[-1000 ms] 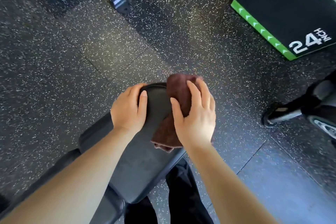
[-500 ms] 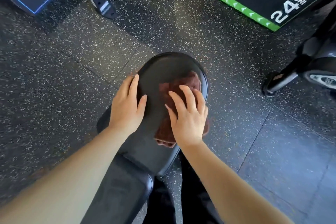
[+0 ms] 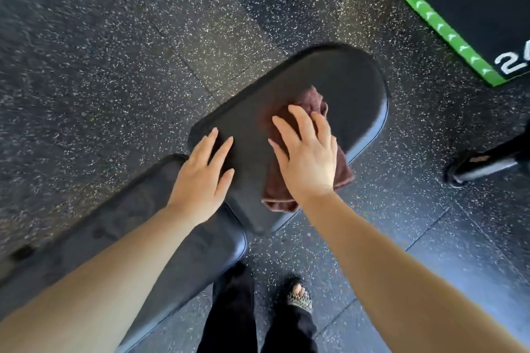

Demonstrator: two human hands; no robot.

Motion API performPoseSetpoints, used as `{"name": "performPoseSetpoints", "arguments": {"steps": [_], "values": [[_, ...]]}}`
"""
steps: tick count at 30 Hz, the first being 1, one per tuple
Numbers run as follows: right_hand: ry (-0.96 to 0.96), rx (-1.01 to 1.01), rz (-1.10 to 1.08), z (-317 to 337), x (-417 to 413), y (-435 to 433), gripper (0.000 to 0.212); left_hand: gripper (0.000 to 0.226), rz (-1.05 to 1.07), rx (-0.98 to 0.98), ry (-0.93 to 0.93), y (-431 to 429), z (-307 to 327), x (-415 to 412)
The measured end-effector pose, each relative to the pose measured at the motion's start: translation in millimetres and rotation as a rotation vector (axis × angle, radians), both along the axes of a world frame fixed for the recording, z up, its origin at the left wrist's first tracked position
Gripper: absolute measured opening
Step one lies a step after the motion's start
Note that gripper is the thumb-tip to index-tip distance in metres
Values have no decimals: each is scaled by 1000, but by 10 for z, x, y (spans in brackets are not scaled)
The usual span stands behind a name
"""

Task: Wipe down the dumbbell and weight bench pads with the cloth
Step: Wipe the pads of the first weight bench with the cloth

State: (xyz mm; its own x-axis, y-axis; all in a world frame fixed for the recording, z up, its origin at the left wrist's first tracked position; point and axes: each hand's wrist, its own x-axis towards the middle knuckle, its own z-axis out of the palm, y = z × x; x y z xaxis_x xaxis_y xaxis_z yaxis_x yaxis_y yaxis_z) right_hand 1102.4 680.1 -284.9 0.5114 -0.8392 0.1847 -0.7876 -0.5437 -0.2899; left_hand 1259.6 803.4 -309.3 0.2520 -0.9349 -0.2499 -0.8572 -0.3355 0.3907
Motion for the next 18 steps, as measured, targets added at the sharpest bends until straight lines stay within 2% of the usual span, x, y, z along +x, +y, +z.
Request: {"name": "performPoseSetpoints", "arguments": {"steps": [2,6,9,13,18], "values": [[31,-9,75,-68,-56,178,33,57,56,13,4,149,-27,-74],[6,34,86,-147,3,271,31,56,239,55,-16,530,-203,-172],[28,55,289,-201,270,284,31,57,463,125,-69,823,-370,-118],[123,98,407,-293,597,377,37,59,454,158,-126,954,-516,-87],[111,47,503,-292,447,480,34,59,460,171,-121,923,-530,-145]]}}
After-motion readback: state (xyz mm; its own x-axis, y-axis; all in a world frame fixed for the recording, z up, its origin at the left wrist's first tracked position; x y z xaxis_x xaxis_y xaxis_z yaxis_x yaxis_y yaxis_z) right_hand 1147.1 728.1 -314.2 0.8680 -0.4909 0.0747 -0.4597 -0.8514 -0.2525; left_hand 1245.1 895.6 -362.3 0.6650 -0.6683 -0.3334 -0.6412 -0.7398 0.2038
